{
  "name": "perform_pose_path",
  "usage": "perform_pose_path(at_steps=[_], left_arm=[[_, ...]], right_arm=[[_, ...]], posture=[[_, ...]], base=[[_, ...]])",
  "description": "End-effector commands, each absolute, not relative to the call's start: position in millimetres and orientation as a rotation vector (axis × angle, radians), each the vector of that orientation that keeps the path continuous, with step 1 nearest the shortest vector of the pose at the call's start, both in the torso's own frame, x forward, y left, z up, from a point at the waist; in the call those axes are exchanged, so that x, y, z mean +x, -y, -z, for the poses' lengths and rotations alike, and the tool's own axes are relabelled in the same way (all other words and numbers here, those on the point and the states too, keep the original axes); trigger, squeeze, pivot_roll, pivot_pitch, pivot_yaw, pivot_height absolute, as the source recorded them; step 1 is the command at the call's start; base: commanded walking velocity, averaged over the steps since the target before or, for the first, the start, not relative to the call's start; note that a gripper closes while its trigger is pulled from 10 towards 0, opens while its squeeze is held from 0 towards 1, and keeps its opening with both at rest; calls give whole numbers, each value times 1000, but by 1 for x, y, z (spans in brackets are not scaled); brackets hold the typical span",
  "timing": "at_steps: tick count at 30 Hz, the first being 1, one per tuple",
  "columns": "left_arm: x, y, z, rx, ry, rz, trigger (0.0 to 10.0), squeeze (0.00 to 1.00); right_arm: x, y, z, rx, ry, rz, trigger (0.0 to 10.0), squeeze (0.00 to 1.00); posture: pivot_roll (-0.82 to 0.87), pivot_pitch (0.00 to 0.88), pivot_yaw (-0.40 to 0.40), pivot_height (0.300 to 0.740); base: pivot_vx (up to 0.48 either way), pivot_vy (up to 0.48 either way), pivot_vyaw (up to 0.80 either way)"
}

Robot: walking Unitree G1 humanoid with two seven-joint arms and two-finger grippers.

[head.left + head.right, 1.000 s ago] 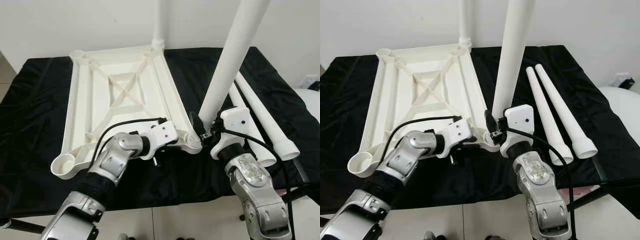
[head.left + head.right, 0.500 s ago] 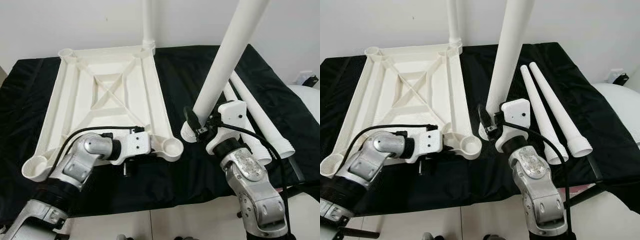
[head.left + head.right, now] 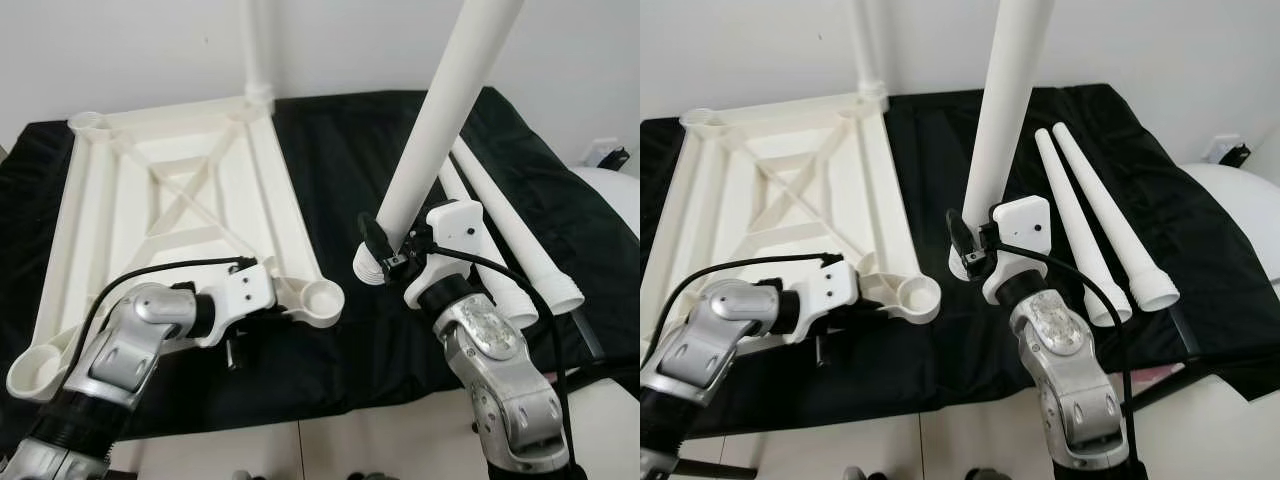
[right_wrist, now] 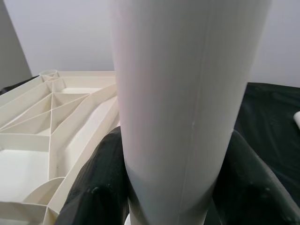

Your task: Building children table

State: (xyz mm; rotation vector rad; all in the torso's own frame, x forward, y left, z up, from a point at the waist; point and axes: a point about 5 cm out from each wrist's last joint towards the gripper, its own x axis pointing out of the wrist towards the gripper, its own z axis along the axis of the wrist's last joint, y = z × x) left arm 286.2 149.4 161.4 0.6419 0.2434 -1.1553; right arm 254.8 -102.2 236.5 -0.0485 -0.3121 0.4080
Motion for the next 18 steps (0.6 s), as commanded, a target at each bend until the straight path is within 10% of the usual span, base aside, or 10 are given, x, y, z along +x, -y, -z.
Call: perform_pose_path(at_steps=[1, 14, 15, 16, 17, 18], left_arm=[[290, -165, -162, 623, -261, 1016, 0, 0], [318, -86, -179, 416, -138, 979, 0, 0], [316, -81, -175, 453, -151, 1000, 4235, 0], [315, -77, -172, 480, -160, 1013, 4235, 0], [313, -74, -168, 513, -171, 1032, 10000, 0], [313, -74, -168, 513, -171, 1032, 10000, 0]], right_arm=[[252, 98, -239, -34, 332, -438, 10000, 0], [262, 91, -242, -34, 349, -462, 10000, 0], [264, 90, -241, -32, 345, -456, 10000, 0], [265, 90, -240, -30, 342, -451, 10000, 0], [266, 90, -238, -26, 337, -448, 10000, 0], [266, 90, -238, -26, 337, -448, 10000, 0]], posture=[[-5, 133, 39, 740], [-19, 143, 39, 740], [-24, 144, 44, 740], [-24, 144, 44, 740], [-28, 146, 52, 740], [-28, 146, 52, 740]], base=[[0, 0, 0], [0, 0, 0], [0, 0, 0], [0, 0, 0], [0, 0, 0], [0, 0, 0]])
